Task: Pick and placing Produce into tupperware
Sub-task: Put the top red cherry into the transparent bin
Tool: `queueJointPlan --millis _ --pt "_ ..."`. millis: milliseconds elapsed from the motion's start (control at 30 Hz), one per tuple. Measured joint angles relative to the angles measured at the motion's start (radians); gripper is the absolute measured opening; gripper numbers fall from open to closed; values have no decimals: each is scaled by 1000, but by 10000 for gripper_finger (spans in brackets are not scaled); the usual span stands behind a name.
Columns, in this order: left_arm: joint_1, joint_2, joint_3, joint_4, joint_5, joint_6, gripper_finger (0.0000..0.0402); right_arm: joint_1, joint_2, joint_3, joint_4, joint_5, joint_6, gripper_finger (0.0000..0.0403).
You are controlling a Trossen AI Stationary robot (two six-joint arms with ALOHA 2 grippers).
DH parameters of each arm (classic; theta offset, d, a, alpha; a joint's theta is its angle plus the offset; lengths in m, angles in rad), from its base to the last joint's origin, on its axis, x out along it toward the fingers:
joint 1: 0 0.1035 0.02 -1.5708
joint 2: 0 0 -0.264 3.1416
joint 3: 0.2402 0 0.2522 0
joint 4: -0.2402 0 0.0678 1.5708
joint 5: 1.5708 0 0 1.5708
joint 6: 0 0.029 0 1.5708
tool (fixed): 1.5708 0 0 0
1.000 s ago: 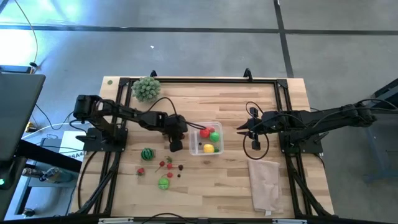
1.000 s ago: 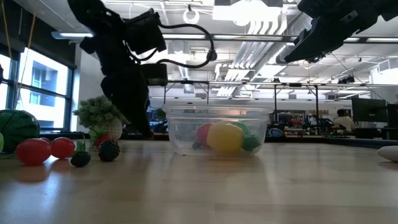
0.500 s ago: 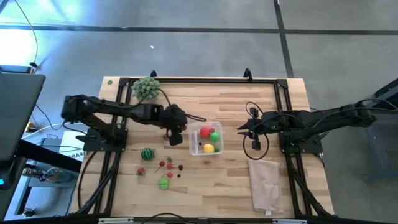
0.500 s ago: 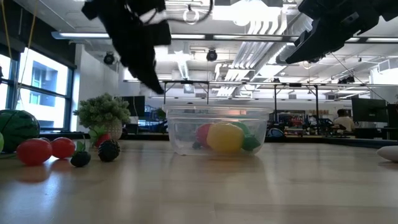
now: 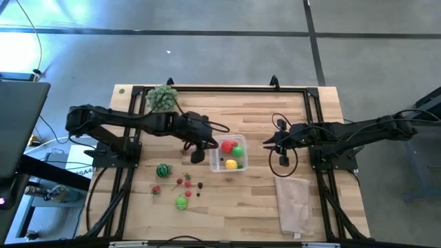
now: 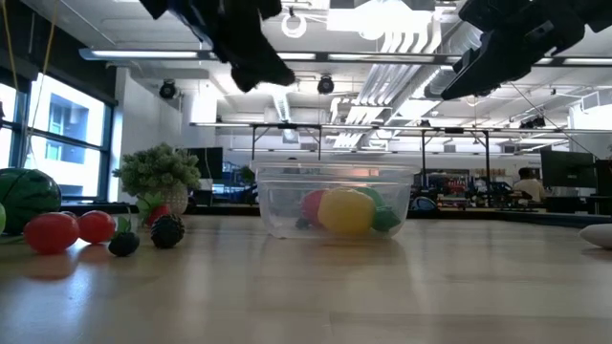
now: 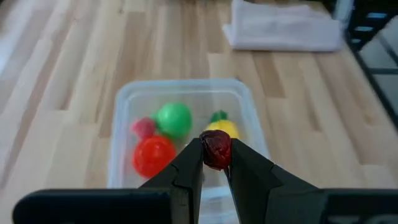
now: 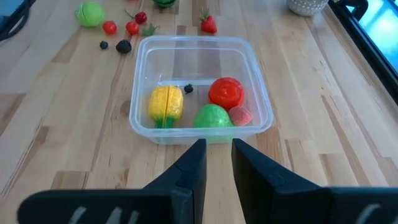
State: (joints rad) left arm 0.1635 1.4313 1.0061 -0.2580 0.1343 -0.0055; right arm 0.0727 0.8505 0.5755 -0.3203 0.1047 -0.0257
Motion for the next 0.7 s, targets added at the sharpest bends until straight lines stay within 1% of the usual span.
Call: queueJointPlan --millis 133,333,567,700 --pt "0 66 0 11 -33 22 62 0 0 0 -1 0 0 67" --pt "0 164 0 29 -38 53 62 0 0 0 -4 0 0 67" --pt "0 281 68 22 -48 78 62 0 0 0 -6 0 0 67" --pt "0 338 101 -14 -49 89 62 0 0 0 -8 0 0 67"
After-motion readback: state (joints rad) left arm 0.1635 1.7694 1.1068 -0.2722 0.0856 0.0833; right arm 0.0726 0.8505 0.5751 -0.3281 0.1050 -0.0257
